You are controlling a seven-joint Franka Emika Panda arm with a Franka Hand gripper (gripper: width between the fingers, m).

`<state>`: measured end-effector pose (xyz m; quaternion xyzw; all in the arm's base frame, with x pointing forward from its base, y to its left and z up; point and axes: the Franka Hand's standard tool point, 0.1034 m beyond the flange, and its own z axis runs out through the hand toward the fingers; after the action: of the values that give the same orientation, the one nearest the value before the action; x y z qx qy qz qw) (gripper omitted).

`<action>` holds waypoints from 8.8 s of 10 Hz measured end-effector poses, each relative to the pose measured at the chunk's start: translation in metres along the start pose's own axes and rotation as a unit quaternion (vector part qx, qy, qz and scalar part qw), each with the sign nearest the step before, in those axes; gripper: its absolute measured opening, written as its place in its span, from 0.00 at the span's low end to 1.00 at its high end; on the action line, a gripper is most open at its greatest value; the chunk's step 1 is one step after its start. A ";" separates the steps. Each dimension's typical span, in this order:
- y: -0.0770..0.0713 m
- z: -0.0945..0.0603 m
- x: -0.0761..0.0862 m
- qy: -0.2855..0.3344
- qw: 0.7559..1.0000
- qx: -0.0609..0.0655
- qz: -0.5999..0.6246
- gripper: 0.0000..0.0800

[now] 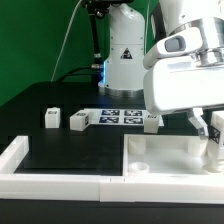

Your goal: Assemble one leg

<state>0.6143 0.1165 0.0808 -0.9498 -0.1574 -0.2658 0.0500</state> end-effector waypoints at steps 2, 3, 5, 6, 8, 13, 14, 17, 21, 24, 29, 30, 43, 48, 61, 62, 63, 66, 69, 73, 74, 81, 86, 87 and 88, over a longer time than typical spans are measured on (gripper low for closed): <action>0.003 0.000 -0.006 -0.002 1.000 -0.002 0.002 0.36; 0.004 0.001 -0.006 0.001 1.000 -0.003 0.002 0.36; 0.003 0.002 -0.005 0.003 1.000 -0.003 0.002 0.36; 0.004 0.002 -0.004 0.003 1.000 -0.003 0.002 0.36; 0.004 0.007 -0.008 0.001 1.000 -0.002 0.004 0.36; 0.004 0.011 -0.012 0.004 1.000 -0.004 0.005 0.36; 0.004 0.011 -0.012 0.004 1.000 -0.004 0.005 0.47; 0.004 0.011 -0.012 0.004 1.000 -0.004 0.005 0.78; 0.004 0.004 -0.005 0.002 1.000 -0.003 0.003 0.81; 0.007 -0.005 0.003 -0.024 1.000 0.005 -0.004 0.81; 0.005 -0.009 0.002 -0.217 0.974 0.053 0.019 0.81; 0.011 -0.010 0.005 -0.262 0.963 0.056 0.003 0.81; 0.006 0.005 0.010 -0.273 0.960 0.047 0.040 0.36; 0.007 0.005 0.010 -0.273 0.958 0.038 0.074 0.36; 0.001 0.005 0.005 -0.211 0.807 -0.077 0.546 0.68; 0.003 0.005 0.004 -0.215 0.841 -0.064 0.493 0.78; 0.004 0.005 0.004 -0.218 0.865 -0.053 0.448 0.80; 0.007 0.005 0.006 -0.226 0.939 -0.007 0.258 0.81; 0.004 0.006 0.013 -0.223 0.973 0.033 0.046 0.81; 0.006 0.006 0.012 -0.223 0.974 0.042 -0.023 0.56; 0.006 0.006 0.012 -0.223 0.974 0.042 -0.024 0.36; 0.010 0.006 0.009 -0.204 0.830 -0.077 0.514 0.36; 0.011 0.006 0.007 -0.181 0.647 -0.133 0.729 0.36; 0.009 0.007 0.007 -0.180 0.634 -0.133 0.740 0.46; 0.008 0.007 0.006 -0.182 0.643 -0.131 0.732 0.63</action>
Offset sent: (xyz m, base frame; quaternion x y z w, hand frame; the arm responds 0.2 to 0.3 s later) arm -0.0004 -0.0005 -0.0059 -0.0048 0.0088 -0.0002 0.9999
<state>0.6256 0.1117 0.0782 -0.7808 0.6201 0.0183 0.0739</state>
